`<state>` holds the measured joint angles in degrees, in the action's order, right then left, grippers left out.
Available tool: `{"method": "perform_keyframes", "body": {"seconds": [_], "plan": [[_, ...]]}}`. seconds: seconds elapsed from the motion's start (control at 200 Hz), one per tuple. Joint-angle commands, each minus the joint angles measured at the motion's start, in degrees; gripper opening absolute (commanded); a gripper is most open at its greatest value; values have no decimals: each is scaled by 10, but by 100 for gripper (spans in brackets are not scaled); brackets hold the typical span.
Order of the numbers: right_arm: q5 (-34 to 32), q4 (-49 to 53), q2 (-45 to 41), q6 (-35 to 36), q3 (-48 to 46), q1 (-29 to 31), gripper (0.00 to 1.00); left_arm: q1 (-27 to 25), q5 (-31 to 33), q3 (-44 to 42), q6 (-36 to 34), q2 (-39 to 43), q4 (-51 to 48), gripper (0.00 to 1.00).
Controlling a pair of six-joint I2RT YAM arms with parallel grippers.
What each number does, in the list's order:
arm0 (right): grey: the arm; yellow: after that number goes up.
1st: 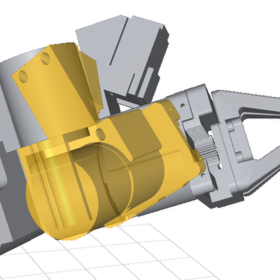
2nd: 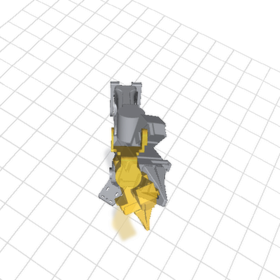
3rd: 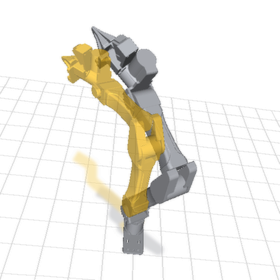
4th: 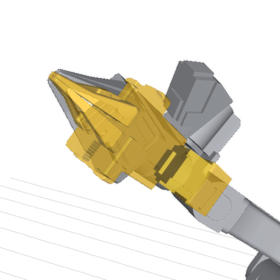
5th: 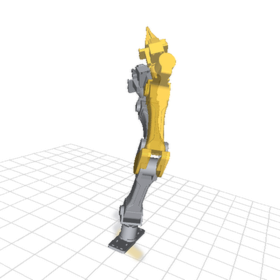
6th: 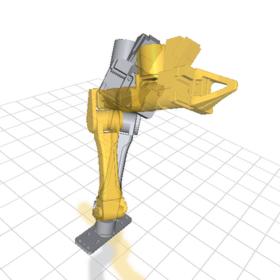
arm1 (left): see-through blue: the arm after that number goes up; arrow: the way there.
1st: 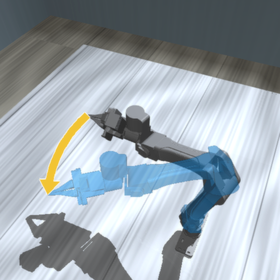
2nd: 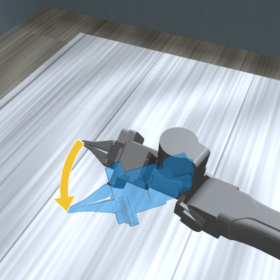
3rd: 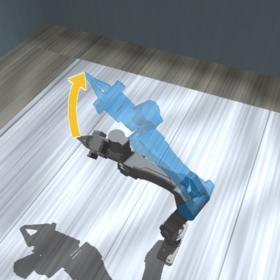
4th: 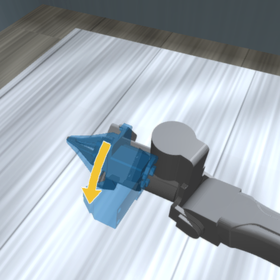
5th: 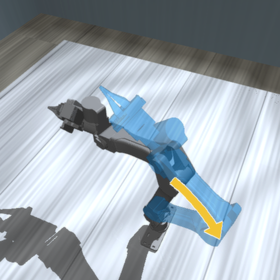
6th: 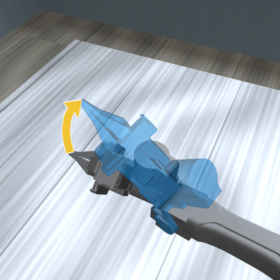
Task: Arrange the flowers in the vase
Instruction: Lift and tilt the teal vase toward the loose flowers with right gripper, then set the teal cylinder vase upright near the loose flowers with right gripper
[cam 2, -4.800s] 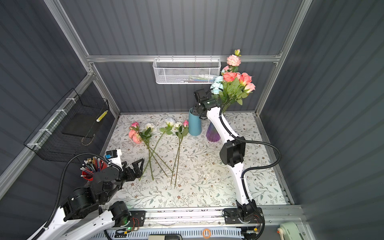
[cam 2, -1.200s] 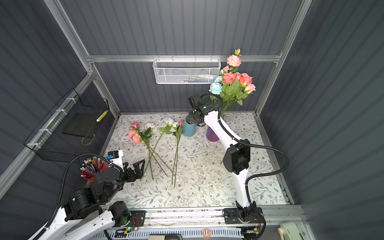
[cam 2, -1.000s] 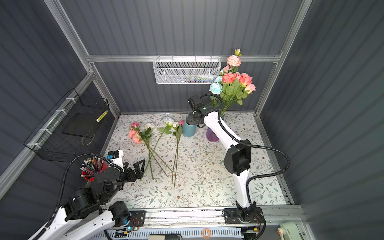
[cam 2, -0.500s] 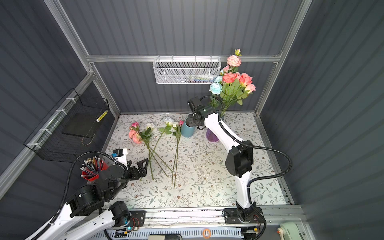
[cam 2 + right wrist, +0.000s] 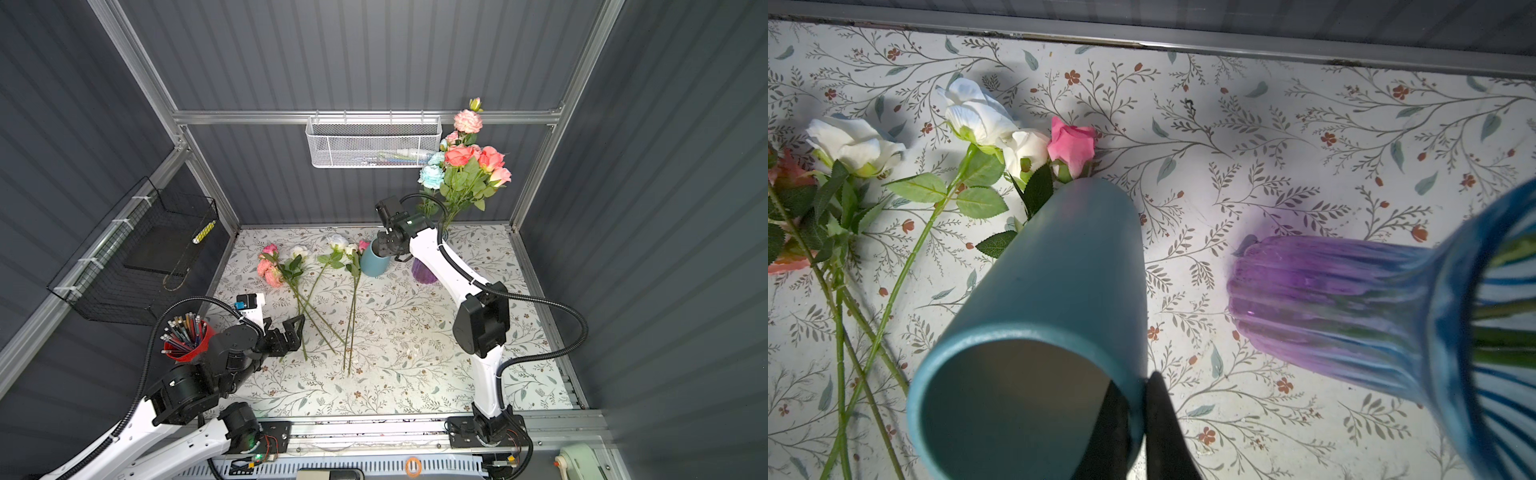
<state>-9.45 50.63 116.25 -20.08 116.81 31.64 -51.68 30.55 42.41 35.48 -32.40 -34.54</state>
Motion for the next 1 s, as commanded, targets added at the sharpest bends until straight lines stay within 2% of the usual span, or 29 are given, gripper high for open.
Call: {"method": "perform_keyframes", "body": {"seconds": [0.0,0.53,0.99], "plan": [[8,-8,-30,6,-2,11,0,0,-8,-6,-15,-4,20,99],[-8,7,-75,16,-45,17,0,1,-29,-13,-28,-44,73,99],[-21,21,-119,17,-89,37,0,0,-42,-30,-26,-43,89,99]]}}
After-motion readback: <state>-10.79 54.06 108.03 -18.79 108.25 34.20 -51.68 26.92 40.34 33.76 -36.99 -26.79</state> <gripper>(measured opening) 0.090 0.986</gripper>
